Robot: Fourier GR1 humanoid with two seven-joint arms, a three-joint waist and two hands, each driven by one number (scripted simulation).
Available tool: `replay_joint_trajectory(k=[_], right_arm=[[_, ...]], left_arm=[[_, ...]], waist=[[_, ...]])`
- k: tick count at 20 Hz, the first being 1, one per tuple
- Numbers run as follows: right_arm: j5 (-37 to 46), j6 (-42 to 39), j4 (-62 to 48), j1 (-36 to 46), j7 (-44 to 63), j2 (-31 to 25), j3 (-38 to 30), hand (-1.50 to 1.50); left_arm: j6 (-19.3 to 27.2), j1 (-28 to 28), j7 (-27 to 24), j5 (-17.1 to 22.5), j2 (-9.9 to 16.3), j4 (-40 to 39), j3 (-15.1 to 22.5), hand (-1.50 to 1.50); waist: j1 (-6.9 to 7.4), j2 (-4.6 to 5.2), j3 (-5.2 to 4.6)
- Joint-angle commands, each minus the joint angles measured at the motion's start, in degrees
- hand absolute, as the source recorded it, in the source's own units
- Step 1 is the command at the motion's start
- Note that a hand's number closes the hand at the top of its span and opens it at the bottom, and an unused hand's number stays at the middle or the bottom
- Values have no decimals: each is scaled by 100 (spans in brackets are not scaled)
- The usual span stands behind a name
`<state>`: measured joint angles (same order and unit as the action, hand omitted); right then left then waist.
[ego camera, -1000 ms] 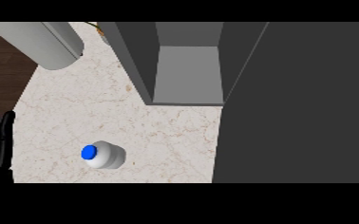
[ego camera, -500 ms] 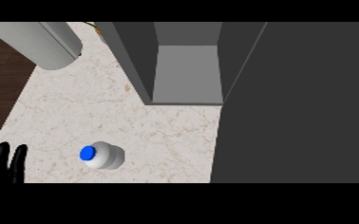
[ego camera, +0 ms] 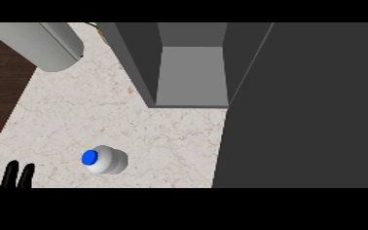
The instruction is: Pick up the bottled water, place it into the cabinet and close the cabinet
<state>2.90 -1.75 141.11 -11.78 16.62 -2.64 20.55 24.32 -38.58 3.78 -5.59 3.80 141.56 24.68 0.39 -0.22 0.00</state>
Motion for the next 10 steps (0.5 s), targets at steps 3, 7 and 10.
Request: replay_joint_trajectory(k=[3,7,10], right_arm=[[787,371,146,321,454,234,656,-150],[750,351,294,-96,297,74,739,-150],[415,390,359,381,595,28,356,-150]], left_arm=[[241,-13,245,-626,221,263,83,-150],[355,16,-317,-460,113,-646,127,-150],[382,670,-1,-117,35,-976,-458,-150]], waist=[[-17,9,-2],[-29,-1,-4],[-42,21,-4]])
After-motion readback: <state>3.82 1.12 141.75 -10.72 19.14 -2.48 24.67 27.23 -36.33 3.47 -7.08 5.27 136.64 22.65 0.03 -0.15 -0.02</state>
